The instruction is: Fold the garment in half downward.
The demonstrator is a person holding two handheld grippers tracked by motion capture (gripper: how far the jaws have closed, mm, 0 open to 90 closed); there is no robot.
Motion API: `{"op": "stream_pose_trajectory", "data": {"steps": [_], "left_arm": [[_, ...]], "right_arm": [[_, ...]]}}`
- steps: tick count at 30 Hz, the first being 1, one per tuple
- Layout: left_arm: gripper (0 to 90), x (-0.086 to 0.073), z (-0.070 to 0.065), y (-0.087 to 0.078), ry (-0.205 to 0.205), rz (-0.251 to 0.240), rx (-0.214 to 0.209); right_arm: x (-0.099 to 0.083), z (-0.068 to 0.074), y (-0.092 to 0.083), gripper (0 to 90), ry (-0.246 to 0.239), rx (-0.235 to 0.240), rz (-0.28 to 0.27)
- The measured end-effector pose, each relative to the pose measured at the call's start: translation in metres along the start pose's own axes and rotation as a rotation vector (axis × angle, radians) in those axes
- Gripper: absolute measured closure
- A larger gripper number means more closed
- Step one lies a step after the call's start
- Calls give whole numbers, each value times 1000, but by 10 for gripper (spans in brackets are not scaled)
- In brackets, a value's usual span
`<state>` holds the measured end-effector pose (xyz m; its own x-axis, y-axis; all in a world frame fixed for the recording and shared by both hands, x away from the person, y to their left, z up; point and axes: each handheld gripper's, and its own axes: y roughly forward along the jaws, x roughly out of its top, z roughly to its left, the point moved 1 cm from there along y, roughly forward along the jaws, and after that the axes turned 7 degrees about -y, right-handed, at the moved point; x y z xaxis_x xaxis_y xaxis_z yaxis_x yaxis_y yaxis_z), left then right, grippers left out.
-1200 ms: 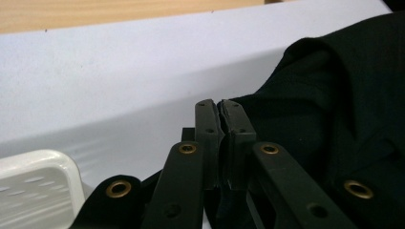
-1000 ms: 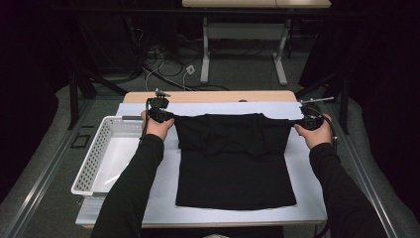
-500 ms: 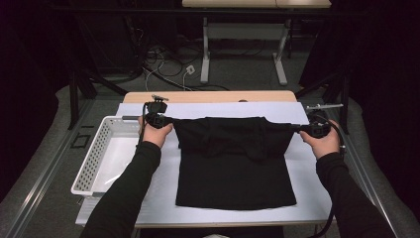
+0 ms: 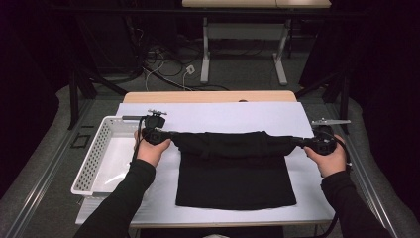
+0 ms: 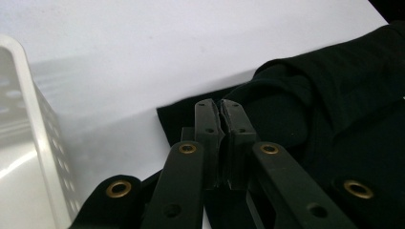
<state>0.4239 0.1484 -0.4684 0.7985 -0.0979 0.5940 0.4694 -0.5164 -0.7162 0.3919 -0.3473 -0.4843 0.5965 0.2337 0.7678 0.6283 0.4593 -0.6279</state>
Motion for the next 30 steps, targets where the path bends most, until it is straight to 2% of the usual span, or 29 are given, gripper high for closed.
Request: {"op": "stream_pose_trajectory", "data": {"steps": [1,7,10,15,18,22,26,30], "left_arm": [[865,-7,-4,-3,11,-1,1],[865,-23,-14,-12,39,-11,-21],[864,-35,-20,-17,55,-26,-41],[865,-45,-24,-22,78,-37,-31],[864,-57,-27,-26,85,-44,-33],[864,-66,-29,-25,100,-43,-18],[863,-75,-28,-20,84,-46,-21],[862,-79,-27,-18,93,-33,-3]], "right_arm": [[-3,2,-2,852,1,3,-4],[-18,9,-10,852,9,23,-21],[-30,15,-19,852,16,44,-51],[-39,21,-27,852,22,53,-71],[-47,26,-34,852,12,56,-76],[-51,30,-36,852,2,54,-74],[-60,36,-33,852,-19,39,-51],[-65,36,-31,852,-20,36,-34]]}}
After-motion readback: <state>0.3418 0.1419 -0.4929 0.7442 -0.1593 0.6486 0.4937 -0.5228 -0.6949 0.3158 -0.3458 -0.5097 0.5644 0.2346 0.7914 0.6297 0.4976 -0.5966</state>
